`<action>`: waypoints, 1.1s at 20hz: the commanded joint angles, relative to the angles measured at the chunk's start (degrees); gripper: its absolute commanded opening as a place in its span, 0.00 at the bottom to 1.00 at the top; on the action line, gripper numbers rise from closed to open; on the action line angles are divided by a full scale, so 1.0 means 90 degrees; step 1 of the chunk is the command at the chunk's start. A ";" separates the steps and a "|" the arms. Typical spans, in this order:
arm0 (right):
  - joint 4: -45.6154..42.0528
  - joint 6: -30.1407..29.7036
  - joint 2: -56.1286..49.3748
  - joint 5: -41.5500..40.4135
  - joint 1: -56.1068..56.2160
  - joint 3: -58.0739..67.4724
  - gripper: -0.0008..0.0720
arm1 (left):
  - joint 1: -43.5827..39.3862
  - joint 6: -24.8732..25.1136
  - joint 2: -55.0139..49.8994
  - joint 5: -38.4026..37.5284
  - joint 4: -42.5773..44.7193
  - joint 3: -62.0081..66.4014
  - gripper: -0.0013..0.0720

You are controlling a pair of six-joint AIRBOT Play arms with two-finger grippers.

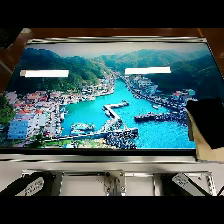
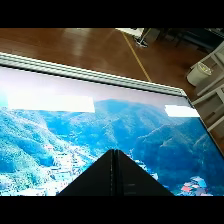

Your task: Fold the shirts.

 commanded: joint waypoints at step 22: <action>-0.0330 0.0257 -0.0843 -0.1525 0.5183 0.1282 0.97 | -0.3623 -0.2543 -0.2113 -0.3206 0.5860 0.0005 0.90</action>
